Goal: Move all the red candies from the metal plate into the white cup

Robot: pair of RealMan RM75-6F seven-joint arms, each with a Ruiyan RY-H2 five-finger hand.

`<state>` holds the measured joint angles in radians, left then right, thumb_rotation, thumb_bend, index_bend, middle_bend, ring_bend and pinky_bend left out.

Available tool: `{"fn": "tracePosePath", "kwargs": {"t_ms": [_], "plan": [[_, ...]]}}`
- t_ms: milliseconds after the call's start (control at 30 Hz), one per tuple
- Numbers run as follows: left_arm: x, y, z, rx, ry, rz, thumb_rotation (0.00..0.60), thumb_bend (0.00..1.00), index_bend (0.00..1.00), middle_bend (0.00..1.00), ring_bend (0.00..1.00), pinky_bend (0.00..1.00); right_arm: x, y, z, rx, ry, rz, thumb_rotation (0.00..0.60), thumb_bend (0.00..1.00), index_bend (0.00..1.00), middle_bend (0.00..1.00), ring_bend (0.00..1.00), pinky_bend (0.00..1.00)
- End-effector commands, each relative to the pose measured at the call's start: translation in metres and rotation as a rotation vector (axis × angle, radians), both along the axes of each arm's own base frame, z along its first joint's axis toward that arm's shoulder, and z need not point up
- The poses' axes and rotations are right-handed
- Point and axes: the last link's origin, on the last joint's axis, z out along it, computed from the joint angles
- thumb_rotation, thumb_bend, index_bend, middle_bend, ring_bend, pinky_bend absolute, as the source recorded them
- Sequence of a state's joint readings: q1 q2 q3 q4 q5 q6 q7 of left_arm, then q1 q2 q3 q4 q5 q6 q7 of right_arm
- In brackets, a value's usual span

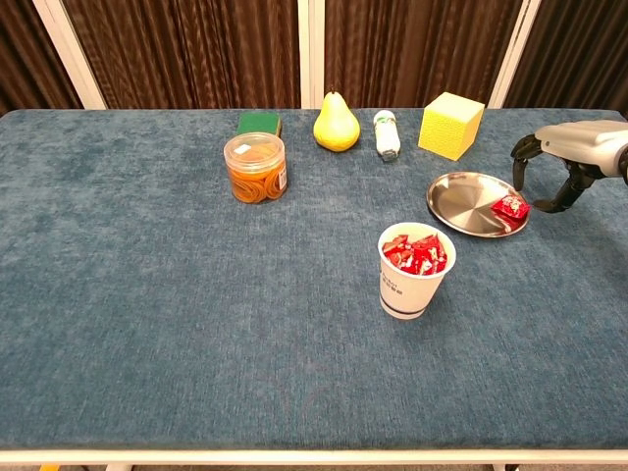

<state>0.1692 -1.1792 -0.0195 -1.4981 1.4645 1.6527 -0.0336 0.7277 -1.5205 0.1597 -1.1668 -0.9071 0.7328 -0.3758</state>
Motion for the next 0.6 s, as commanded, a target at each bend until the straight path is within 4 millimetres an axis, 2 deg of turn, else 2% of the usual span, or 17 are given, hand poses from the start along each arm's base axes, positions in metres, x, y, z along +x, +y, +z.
{"fn": "tracePosePath", "kwargs": {"t_ms": [33, 200, 433, 600], "plan": [[-0.001, 0.0, -0.001, -0.002, -0.002, 0.003, 0.6, 0.07, 0.18, 0.11, 0.08, 0.15, 0.0, -0.002, -0.002, 0.007, 0.01, -0.009, 0.6, 0.3, 0.42, 0.1, 0.0, 0.0], [-0.002, -0.001, -0.001, -0.002, -0.003, 0.004, 0.6, 0.07, 0.18, 0.11, 0.08, 0.15, 0.002, -0.004, -0.011, 0.025, 0.015, -0.021, 0.6, 0.3, 0.42, 0.1, 0.0, 0.0], [-0.004, -0.002, -0.001, 0.001, -0.002, 0.009, 0.6, 0.07, 0.18, 0.11, 0.08, 0.15, 0.016, -0.006, -0.023, 0.049, 0.007, 0.005, 0.6, 0.3, 0.42, 0.1, 0.0, 0.0], [-0.004, -0.003, 0.0, 0.004, -0.003, 0.012, 0.6, 0.07, 0.18, 0.11, 0.08, 0.15, 0.018, -0.007, -0.024, 0.044, 0.018, 0.016, 0.6, 0.3, 0.42, 0.1, 0.0, 0.0]]}}
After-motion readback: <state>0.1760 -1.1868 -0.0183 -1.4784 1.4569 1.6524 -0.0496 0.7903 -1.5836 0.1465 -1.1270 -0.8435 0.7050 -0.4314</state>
